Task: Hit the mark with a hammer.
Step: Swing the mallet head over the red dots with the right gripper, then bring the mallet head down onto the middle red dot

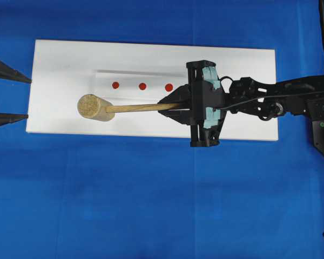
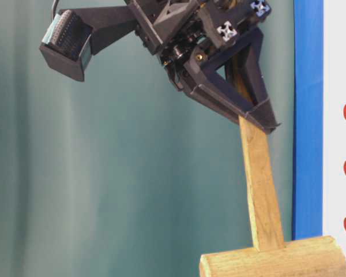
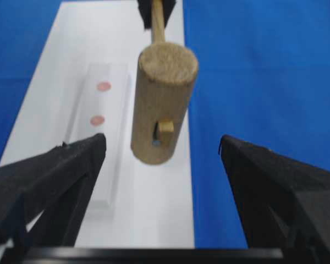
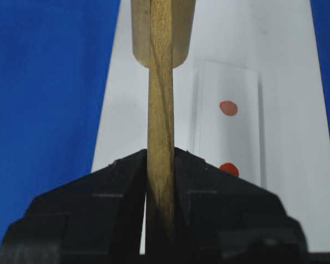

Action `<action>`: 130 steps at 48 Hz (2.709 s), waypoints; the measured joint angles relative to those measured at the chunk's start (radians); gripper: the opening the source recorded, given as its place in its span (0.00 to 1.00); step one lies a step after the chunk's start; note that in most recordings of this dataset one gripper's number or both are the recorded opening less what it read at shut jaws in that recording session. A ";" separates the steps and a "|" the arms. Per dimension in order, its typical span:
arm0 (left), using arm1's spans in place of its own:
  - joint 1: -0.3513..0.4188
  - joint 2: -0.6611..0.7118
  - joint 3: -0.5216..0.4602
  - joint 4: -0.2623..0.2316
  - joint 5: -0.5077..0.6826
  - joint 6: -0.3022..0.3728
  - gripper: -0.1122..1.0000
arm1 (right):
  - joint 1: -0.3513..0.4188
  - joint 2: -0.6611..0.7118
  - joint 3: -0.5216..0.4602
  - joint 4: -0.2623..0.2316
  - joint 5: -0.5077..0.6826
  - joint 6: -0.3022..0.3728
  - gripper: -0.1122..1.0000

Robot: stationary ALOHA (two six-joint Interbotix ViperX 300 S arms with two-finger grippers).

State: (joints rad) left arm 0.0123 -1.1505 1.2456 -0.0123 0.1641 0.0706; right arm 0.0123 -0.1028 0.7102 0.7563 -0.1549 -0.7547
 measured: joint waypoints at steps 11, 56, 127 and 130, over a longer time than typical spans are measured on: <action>0.000 0.006 0.005 -0.002 -0.003 0.000 0.83 | -0.061 0.000 0.000 -0.002 -0.003 -0.003 0.13; 0.000 0.006 0.006 0.000 -0.003 0.000 0.83 | -0.118 0.089 0.031 0.021 -0.021 0.006 0.13; 0.000 0.008 0.008 -0.002 -0.003 -0.003 0.83 | -0.092 -0.273 0.236 0.034 -0.117 0.015 0.13; 0.000 0.006 0.008 -0.002 -0.006 -0.003 0.83 | -0.092 -0.245 0.239 0.044 -0.118 0.025 0.13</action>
State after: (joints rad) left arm 0.0123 -1.1443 1.2533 -0.0138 0.1580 0.0675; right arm -0.0798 -0.3482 0.9495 0.8007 -0.2730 -0.7302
